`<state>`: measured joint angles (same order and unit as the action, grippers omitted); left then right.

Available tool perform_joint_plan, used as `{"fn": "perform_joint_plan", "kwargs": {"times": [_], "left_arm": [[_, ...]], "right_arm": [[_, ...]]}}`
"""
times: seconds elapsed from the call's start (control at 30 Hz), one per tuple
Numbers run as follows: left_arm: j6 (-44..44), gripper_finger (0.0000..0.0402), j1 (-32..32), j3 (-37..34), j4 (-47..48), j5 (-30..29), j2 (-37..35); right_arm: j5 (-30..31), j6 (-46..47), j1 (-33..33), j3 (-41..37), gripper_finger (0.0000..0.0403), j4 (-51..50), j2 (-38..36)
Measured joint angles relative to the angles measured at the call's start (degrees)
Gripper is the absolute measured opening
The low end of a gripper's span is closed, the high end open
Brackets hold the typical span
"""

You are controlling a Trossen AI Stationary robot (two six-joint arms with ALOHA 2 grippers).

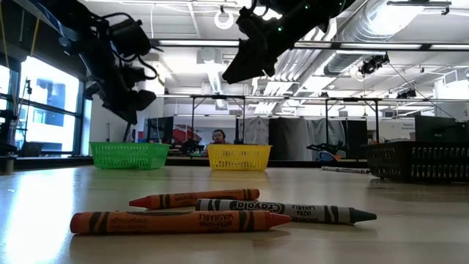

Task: Sort crayons
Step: Put the blue crayon into the green bin, then put the orange crayon into the black bin

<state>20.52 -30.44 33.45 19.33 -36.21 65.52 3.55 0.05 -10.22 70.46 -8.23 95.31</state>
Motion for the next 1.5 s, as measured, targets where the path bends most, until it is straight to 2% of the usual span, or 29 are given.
{"fn": "perform_joint_plan", "kwargs": {"times": [0.1, 0.3, 0.53, 0.8, 1.03, 1.5], "left_arm": [[0.40, 0.0054, 0.10, 0.00, -0.10, 0.53, 2.02], [-0.31, 0.0084, 0.13, 0.00, -3.55, 7.19, 3.63], [-3.45, 0.0084, 0.86, -0.02, -10.72, 13.55, 1.25], [-6.18, 0.0083, 4.79, 0.00, -18.59, 21.29, -4.14], [-7.17, 0.0083, 8.84, 0.00, -21.40, 21.77, -6.78], [-7.14, 0.0083, 14.18, 0.00, -26.72, 21.73, -6.71]], "right_arm": [[0.02, 0.00, -0.02, 0.00, 0.0130, -0.13, 0.00], [0.04, -0.34, -0.02, 0.00, 0.0130, -0.14, 0.00], [0.07, -0.04, -0.02, 0.00, 0.0130, -0.15, 0.00], [1.97, -0.04, -0.71, 0.00, 0.0130, -0.13, 0.00], [6.94, 0.00, -1.84, 0.00, 0.0130, -0.13, 0.00], [7.04, 4.72, -1.81, -0.02, 0.0130, 0.17, 0.00]]}}
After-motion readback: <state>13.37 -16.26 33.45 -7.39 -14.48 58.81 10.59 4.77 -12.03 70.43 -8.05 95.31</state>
